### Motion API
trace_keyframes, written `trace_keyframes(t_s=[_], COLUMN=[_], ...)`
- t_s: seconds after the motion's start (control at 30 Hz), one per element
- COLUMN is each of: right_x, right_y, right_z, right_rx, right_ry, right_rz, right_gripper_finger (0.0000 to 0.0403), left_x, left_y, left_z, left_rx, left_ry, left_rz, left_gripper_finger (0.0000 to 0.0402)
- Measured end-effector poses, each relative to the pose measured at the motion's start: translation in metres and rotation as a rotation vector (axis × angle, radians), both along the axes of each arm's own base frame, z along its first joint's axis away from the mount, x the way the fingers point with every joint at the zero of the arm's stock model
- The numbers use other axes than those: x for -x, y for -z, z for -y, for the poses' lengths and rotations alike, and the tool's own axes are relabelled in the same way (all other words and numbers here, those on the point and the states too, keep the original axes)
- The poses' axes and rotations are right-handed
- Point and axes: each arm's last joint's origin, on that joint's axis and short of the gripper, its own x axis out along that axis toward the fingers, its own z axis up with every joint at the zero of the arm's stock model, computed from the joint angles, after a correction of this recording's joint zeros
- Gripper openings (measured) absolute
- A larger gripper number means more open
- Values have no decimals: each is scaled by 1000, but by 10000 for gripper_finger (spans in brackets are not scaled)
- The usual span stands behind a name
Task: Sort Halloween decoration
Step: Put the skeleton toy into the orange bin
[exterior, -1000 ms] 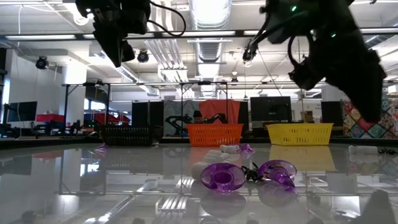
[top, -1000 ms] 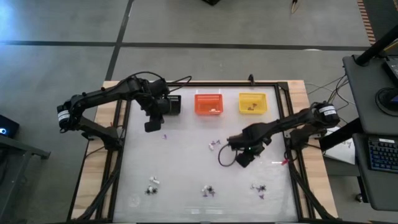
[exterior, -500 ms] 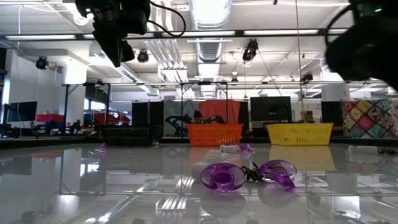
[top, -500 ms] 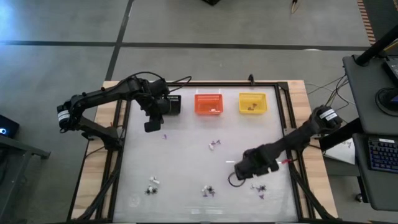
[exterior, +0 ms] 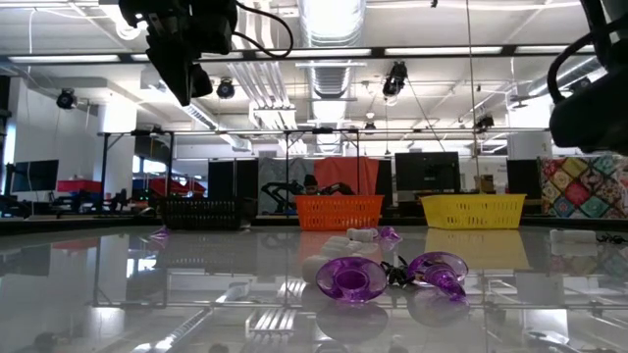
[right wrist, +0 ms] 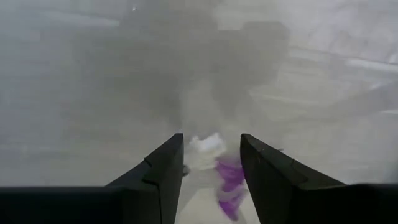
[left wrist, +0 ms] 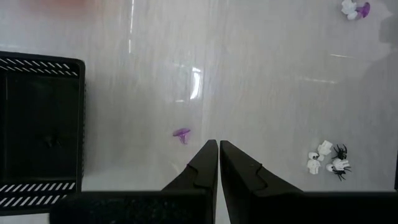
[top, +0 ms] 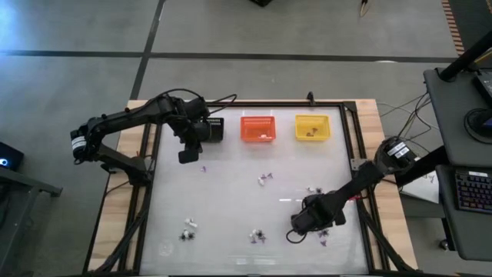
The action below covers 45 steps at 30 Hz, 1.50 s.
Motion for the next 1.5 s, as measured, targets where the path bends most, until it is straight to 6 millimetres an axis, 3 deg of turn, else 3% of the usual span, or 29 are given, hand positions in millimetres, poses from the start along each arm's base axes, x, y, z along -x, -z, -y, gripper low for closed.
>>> trace_keyframes(t_s=[0.37, 0.67, 0.83, 0.97, 1.07, 1.27, 1.5], right_x=[-3, -3, -3, -3, -8, -14, -36], right_y=[14, 14, 13, 4, -14, -34, -46], right_z=[-11, -12, -12, -13, -15, -5, 30], right_rx=[-15, -24, -27, -28, -14, 131, 283], right_ry=[-6, -28, -30, -44, -48, -10, -28], right_rz=[-1, -1, -2, 27, 123, 292, 412], right_gripper_finger=[143, 26, 15, 13, 12, 11, 11], left_x=[1, 1, 2, 4, 5, 5, 4], left_y=[0, 0, 0, 1, 1, 1, 0], left_z=[0, 0, 1, 2, 2, 2, 2], left_rx=[3, 3, 8, 20, 19, 14, 9], left_ry=[0, 0, 0, 0, 8, 20, 21], left_rz=[-7, -7, -19, -47, -50, -45, -33], left_gripper_finger=[0, 0, 0, 0, 0, 0, 0])
